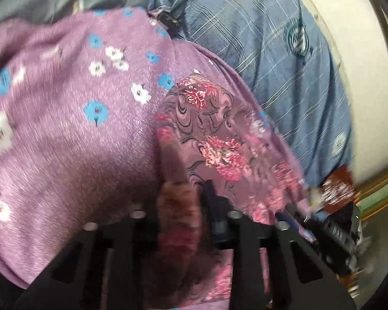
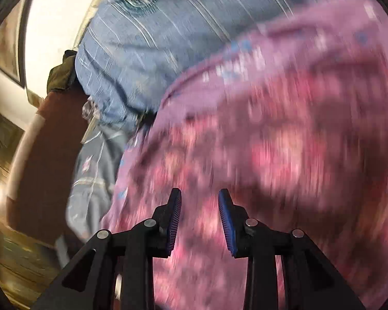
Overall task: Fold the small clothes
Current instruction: 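Grasp the folded floral edge with the right gripper and lift it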
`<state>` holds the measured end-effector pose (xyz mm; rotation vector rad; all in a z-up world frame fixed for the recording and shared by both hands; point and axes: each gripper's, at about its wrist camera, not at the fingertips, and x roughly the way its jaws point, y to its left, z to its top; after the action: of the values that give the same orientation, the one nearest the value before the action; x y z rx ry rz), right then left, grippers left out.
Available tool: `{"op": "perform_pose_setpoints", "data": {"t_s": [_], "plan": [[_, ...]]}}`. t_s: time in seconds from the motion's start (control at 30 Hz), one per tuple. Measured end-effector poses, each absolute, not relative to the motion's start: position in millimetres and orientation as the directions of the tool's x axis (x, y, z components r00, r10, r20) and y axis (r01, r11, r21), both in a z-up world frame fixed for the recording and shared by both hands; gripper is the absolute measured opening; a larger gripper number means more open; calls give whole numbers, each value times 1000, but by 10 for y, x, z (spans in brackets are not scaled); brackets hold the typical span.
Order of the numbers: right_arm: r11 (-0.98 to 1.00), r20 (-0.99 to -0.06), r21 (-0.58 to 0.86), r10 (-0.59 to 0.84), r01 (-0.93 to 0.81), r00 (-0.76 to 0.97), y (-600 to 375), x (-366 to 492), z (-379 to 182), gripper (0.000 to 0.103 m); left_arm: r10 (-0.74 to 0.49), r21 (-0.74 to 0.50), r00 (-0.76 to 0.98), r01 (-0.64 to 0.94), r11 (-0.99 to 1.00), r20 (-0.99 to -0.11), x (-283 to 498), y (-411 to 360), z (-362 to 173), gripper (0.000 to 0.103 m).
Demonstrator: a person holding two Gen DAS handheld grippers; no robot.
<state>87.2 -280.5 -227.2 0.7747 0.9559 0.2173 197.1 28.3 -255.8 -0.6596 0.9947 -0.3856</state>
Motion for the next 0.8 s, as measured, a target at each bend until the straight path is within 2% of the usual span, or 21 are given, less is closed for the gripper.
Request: {"op": "perform_pose_setpoints", "data": {"t_s": [0.03, 0.07, 0.1, 0.13, 0.17, 0.23, 0.4, 0.53, 0.67, 0.7, 0.77, 0.8], "plan": [[723, -678, 669, 496, 174, 542, -2735, 859, -2376, 31, -575, -659, 505, 15, 752, -644, 1973, 268, -2522, 8], [750, -723, 633, 485, 190, 491, -2631, 857, -2511, 20, -580, -659, 504, 27, 752, -640, 1967, 260, -2477, 8], [779, -738, 597, 440, 192, 512, -2589, 814, -2531, 8, -580, -653, 508, 42, 756, -637, 1957, 247, -2417, 8], [789, -742, 584, 423, 192, 521, -2587, 794, -2498, 7, -574, -638, 519, 68, 767, -634, 1932, 225, -2326, 7], [781, -736, 596, 437, 188, 517, -2609, 775, -2444, 13, -569, -624, 529, 92, 776, -630, 1918, 193, -2240, 7], [750, -694, 636, 455, 179, 558, -2719, 678, -2318, 13, -575, -608, 540, 140, 781, -614, 1888, 116, -2057, 7], [748, -628, 641, 383, 171, 677, -3177, 293, -1918, 14, -612, -541, 544, 308, 782, -574, 1794, -306, -1560, 7], [755, -577, 626, 279, 196, 768, -3631, -75, -1590, 14, -645, -458, 493, 456, 763, -584, 1680, -975, -1223, 7], [742, -545, 630, 212, 229, 811, -3999, -312, -1482, 14, -692, -378, 382, 628, 681, -613, 1425, -1990, -1073, 9], [737, -544, 630, 195, 244, 816, -4096, -379, -1476, 15, -695, -367, 348, 655, 660, -629, 1356, -2184, -1085, 13], [729, -551, 629, 173, 271, 816, -4240, -483, -1494, 15, -723, -411, 229, 694, 591, -652, 1231, -2504, -1164, 36], [727, -562, 625, 164, 285, 811, -4275, -503, -1520, 15, -742, -454, 166, 698, 554, -650, 1181, -2573, -1209, 56]]}}
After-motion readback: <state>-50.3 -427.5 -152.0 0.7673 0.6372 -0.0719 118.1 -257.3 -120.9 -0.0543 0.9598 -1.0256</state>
